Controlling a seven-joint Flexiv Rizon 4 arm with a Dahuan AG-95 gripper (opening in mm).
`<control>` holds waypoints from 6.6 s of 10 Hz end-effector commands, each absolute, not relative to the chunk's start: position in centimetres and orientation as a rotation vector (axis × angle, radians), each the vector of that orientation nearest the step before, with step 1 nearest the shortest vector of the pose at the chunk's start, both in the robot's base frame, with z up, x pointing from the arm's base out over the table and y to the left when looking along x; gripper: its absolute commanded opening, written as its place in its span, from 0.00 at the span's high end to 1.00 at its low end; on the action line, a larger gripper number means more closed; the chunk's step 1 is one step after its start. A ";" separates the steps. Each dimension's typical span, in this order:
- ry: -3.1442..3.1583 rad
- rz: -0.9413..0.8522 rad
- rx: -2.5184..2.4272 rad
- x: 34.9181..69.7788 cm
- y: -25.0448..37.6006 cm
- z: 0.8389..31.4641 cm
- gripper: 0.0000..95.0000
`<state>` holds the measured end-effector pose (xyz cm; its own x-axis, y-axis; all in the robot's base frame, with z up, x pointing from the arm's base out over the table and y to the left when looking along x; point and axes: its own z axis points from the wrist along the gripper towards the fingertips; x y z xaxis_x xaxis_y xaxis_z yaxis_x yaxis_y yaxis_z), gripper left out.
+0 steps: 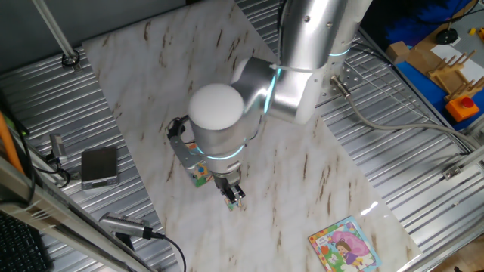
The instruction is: Assemble one piece of a puzzle
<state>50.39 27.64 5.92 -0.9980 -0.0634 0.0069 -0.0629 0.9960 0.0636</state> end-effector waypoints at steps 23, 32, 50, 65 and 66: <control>-3.111 -0.143 0.183 50.5 28.8 5.1 1.00; -3.114 -0.127 0.108 50.8 29.0 4.1 0.60; -3.116 -0.039 0.022 51.2 28.2 1.3 0.80; -3.118 -0.067 0.129 51.1 28.2 1.3 0.60; -3.120 -0.060 0.087 51.1 28.2 1.3 0.60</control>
<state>51.10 28.14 1.40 -0.9960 -0.0874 0.0177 -0.0865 0.9951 0.0469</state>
